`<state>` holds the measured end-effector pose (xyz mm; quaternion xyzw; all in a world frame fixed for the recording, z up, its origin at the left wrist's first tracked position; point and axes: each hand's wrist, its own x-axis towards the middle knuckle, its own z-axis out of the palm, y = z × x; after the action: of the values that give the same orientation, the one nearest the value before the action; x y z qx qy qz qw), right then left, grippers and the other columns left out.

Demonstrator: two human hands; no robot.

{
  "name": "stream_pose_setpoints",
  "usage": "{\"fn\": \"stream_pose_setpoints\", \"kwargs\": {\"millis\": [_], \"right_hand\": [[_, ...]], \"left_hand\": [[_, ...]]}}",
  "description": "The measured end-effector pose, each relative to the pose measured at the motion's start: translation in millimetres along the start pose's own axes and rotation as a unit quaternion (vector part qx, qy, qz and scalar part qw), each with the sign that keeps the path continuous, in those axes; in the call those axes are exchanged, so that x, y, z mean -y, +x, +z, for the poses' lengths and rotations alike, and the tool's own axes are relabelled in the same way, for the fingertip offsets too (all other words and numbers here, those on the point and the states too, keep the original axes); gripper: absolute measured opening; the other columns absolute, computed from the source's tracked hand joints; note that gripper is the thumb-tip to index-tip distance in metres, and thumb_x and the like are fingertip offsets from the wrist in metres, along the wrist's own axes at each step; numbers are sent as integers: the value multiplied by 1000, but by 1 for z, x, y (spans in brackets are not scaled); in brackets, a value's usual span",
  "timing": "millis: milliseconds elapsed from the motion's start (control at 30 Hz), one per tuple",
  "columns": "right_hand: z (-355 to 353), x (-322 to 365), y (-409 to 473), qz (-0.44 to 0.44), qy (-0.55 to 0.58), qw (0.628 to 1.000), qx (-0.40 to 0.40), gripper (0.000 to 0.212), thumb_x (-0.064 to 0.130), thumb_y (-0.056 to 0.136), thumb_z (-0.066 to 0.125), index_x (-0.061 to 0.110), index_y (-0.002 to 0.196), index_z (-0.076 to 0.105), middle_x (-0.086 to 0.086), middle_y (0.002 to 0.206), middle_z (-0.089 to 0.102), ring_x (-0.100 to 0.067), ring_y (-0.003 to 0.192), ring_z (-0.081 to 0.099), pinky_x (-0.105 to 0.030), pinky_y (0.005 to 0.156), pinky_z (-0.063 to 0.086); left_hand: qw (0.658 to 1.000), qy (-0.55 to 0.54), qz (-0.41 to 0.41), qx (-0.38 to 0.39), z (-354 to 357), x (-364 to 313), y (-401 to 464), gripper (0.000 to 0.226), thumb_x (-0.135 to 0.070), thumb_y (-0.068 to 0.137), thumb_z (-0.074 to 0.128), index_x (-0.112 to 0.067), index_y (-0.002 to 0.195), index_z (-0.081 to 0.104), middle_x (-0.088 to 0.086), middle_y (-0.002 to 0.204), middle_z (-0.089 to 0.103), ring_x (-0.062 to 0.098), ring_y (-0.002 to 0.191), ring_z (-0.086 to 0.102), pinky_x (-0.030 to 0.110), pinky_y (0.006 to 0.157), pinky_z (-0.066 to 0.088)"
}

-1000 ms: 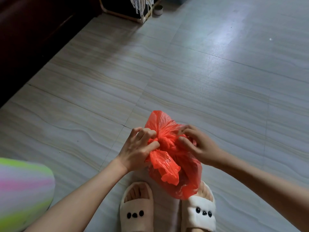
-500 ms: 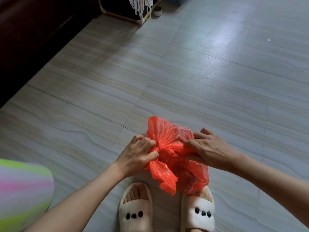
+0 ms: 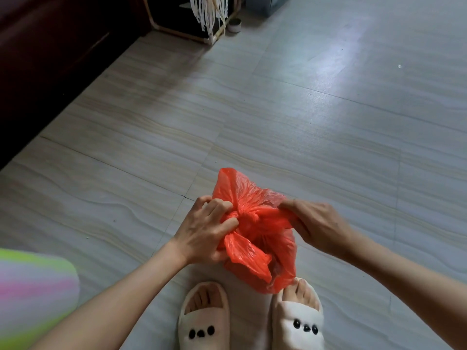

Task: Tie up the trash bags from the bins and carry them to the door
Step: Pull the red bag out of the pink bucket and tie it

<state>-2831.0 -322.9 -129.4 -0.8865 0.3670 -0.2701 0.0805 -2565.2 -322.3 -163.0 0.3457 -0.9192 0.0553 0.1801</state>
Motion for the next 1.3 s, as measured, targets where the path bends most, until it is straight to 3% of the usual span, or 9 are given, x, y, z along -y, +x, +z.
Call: {"fn": "stream_pose_setpoints", "kwargs": {"millis": [100,233,767,900,1033,1133,1200,1267,1300], "right_hand": [[3,-19,-7,-91,-125,986,58,17,24,96,37,13,101,50,3,54,56,-17,36,49,-26,33,39],[5,-40,-14,-100,-196,972,79,5,20,92,44,17,90,46,1,47,49,-18,30,45,-24,30,35],[20,-61,-60,60,-212,966,134,20,30,72,58,25,83,41,1,48,56,-20,35,56,-22,31,36],[21,-57,-58,189,-235,947,107,17,33,75,60,26,90,55,-4,72,63,-28,64,64,-40,55,53],[32,-40,-38,268,-214,929,138,80,20,60,72,22,134,41,-13,130,54,-31,123,47,-68,96,30],[32,-19,-19,218,-180,957,63,69,24,66,51,21,135,39,-11,140,40,-28,132,31,-63,106,18],[35,-6,-17,217,-131,967,6,41,21,72,49,15,112,58,-12,118,57,-31,112,52,-51,96,40],[39,7,-10,347,-17,937,-12,18,18,83,51,9,83,65,-11,90,65,-29,85,61,-41,73,49],[41,10,-5,429,55,901,6,25,19,88,50,7,71,63,-12,77,64,-28,75,60,-38,67,47]], "left_hand": [[999,30,22,-24,0,2,1,5,-24,75,52,-19,76,51,3,79,52,22,70,54,34,75,35],[996,78,44,-25,5,7,6,19,-10,83,53,-19,66,50,0,53,46,21,50,48,31,62,31],[996,80,-21,30,16,23,-50,25,-2,83,44,-19,64,44,1,54,49,22,48,49,32,56,28],[984,-57,-109,128,2,7,-37,9,-27,77,50,-18,75,52,2,72,55,23,55,56,29,49,39],[788,-459,-405,60,-15,-8,3,11,-42,76,57,-33,81,62,-19,80,68,-2,82,63,21,74,46],[489,-703,-515,-37,-14,-4,26,34,-49,84,51,-21,94,66,-2,89,71,14,86,65,30,83,49],[311,-767,-550,-110,-9,-5,29,38,-48,84,48,-13,87,64,6,79,67,19,79,62,30,78,49],[303,-748,-572,-148,-3,-16,30,14,-20,83,56,-10,80,65,5,72,67,20,77,60,25,73,51],[378,-702,-588,-137,2,-21,30,7,-7,79,59,-8,80,66,5,73,68,18,76,60,18,69,52]]}}
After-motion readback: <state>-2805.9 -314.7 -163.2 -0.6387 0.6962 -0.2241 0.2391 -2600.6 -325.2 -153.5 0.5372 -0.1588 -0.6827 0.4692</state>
